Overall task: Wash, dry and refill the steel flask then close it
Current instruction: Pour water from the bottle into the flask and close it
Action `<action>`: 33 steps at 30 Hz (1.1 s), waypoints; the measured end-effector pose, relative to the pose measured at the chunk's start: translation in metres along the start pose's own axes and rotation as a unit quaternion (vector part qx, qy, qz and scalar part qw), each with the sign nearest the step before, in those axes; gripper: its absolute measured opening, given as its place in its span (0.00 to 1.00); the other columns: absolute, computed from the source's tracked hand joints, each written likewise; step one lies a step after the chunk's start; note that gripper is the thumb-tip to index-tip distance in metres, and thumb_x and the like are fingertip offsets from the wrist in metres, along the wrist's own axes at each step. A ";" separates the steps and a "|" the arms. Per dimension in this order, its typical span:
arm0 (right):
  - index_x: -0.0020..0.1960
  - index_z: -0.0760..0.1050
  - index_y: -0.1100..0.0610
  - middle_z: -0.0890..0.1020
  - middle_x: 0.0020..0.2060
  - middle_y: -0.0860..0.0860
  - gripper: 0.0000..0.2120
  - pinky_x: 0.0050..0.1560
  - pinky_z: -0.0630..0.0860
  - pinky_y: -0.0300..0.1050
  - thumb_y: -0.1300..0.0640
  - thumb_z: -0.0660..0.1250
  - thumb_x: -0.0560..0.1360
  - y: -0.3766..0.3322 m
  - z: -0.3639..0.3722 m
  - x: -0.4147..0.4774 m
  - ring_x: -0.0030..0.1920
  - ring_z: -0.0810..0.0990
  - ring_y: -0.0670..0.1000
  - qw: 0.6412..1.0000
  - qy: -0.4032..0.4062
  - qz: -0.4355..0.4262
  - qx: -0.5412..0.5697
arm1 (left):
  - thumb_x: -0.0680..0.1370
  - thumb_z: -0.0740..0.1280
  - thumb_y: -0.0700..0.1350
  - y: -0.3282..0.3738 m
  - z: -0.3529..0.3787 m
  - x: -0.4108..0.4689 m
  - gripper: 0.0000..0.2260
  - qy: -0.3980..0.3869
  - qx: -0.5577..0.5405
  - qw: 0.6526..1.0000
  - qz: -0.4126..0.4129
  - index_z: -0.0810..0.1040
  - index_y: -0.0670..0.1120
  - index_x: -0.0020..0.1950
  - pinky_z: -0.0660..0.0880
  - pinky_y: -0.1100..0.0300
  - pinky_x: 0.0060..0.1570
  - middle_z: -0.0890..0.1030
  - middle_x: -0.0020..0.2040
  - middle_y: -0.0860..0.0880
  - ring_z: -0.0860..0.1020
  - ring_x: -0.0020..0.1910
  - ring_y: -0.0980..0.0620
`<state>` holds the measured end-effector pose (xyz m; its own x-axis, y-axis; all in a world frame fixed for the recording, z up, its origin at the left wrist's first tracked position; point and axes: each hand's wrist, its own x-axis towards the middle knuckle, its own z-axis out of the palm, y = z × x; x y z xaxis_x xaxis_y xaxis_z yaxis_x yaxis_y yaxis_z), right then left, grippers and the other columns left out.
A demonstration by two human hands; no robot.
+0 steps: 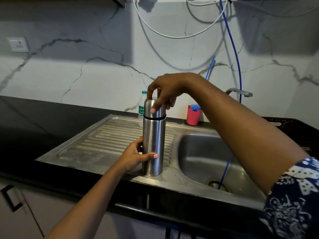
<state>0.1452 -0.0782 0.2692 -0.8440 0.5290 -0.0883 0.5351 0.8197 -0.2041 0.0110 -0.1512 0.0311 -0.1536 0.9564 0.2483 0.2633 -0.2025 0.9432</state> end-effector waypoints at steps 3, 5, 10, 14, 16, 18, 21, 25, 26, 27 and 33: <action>0.41 0.77 0.58 0.81 0.30 0.53 0.26 0.34 0.77 0.43 0.34 0.72 0.63 -0.021 0.005 0.004 0.30 0.81 0.51 0.985 0.047 0.077 -0.150 | 0.55 0.78 0.55 -0.001 -0.001 0.000 0.33 0.006 0.000 1.000 -0.001 0.73 0.58 0.58 0.77 0.60 0.55 0.81 0.56 0.52 0.80 0.55 0.54; 0.40 0.75 0.56 0.78 0.32 0.50 0.27 0.38 0.72 0.43 0.30 0.65 0.66 -0.028 0.015 0.011 0.34 0.78 0.50 0.960 0.102 0.117 -0.232 | 0.55 0.79 0.56 -0.001 -0.001 0.001 0.33 0.003 0.004 1.000 -0.003 0.73 0.58 0.59 0.77 0.59 0.55 0.81 0.56 0.52 0.80 0.55 0.54; 0.44 0.70 0.54 0.74 0.34 0.51 0.37 0.47 0.68 0.47 0.21 0.46 0.65 -0.034 0.022 0.010 0.46 0.75 0.54 0.926 0.114 0.164 -0.319 | 0.55 0.79 0.55 0.000 -0.001 0.000 0.33 0.009 0.005 1.000 -0.009 0.74 0.58 0.57 0.76 0.64 0.51 0.82 0.55 0.54 0.81 0.53 0.57; 0.45 0.77 0.57 0.83 0.43 0.53 0.36 0.43 0.73 0.46 0.25 0.50 0.70 -0.011 -0.003 -0.008 0.41 0.80 0.49 0.972 0.104 0.104 -0.181 | 0.60 0.82 0.45 0.002 0.000 0.000 0.29 0.004 0.004 1.000 -0.005 0.74 0.56 0.56 0.76 0.69 0.46 0.81 0.53 0.54 0.81 0.51 0.58; 0.63 0.72 0.49 0.75 0.62 0.50 0.22 0.50 0.77 0.50 0.40 0.65 0.73 0.007 -0.009 -0.009 0.55 0.77 0.49 0.997 -0.012 0.021 -0.078 | 0.57 0.81 0.49 0.003 0.000 0.000 0.30 0.004 0.006 1.000 0.000 0.74 0.55 0.57 0.76 0.69 0.46 0.82 0.53 0.54 0.81 0.51 0.58; 0.69 0.66 0.42 0.69 0.67 0.49 0.29 0.53 0.78 0.50 0.56 0.71 0.72 0.015 -0.008 -0.007 0.59 0.74 0.50 0.995 -0.093 -0.011 0.022 | 0.58 0.80 0.48 0.002 0.000 0.000 0.30 0.005 0.009 1.000 -0.001 0.74 0.56 0.57 0.76 0.69 0.46 0.82 0.54 0.54 0.81 0.50 0.60; 0.64 0.71 0.49 0.79 0.54 0.55 0.25 0.41 0.80 0.44 0.56 0.74 0.69 0.013 -0.002 -0.003 0.45 0.82 0.51 0.998 -0.046 -0.023 0.041 | 0.66 0.78 0.38 0.003 0.001 -0.001 0.25 0.009 0.017 1.000 0.005 0.72 0.57 0.55 0.75 0.71 0.44 0.80 0.53 0.54 0.80 0.47 0.64; 0.36 0.73 0.56 0.78 0.31 0.52 0.31 0.40 0.71 0.45 0.27 0.57 0.69 -0.013 0.014 0.007 0.36 0.77 0.51 0.967 0.092 0.082 -0.224 | 0.65 0.79 0.41 0.001 0.000 0.000 0.27 0.013 0.021 1.000 -0.001 0.72 0.58 0.57 0.76 0.64 0.51 0.80 0.56 0.54 0.80 0.54 0.56; 0.33 0.70 0.55 0.76 0.31 0.51 0.34 0.43 0.68 0.46 0.24 0.49 0.69 -0.019 0.020 0.010 0.39 0.76 0.52 0.945 0.123 0.103 -0.285 | 0.63 0.80 0.43 0.001 0.000 -0.001 0.28 0.012 0.019 1.000 -0.003 0.72 0.58 0.58 0.76 0.63 0.52 0.80 0.56 0.53 0.79 0.55 0.55; 0.32 0.68 0.54 0.76 0.31 0.51 0.36 0.45 0.67 0.47 0.24 0.43 0.69 -0.022 0.022 0.010 0.40 0.75 0.51 0.936 0.148 0.112 -0.299 | 0.61 0.82 0.46 0.001 0.000 -0.001 0.30 0.011 0.018 1.000 -0.006 0.73 0.58 0.58 0.76 0.62 0.53 0.80 0.56 0.53 0.80 0.55 0.54; 0.61 0.75 0.49 0.76 0.62 0.49 0.23 0.49 0.73 0.47 0.36 0.57 0.76 0.009 -0.014 -0.014 0.57 0.78 0.49 0.999 0.035 0.009 -0.014 | 0.58 0.82 0.50 0.003 -0.002 0.000 0.33 0.003 0.020 1.000 -0.010 0.73 0.57 0.60 0.76 0.57 0.56 0.80 0.57 0.53 0.79 0.56 0.54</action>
<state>0.1619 -0.0754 0.2819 -0.8300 0.5573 -0.0229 0.5522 0.8152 -0.1747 0.0095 -0.1521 0.0340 -0.1651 0.9586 0.2319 0.2982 -0.1756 0.9382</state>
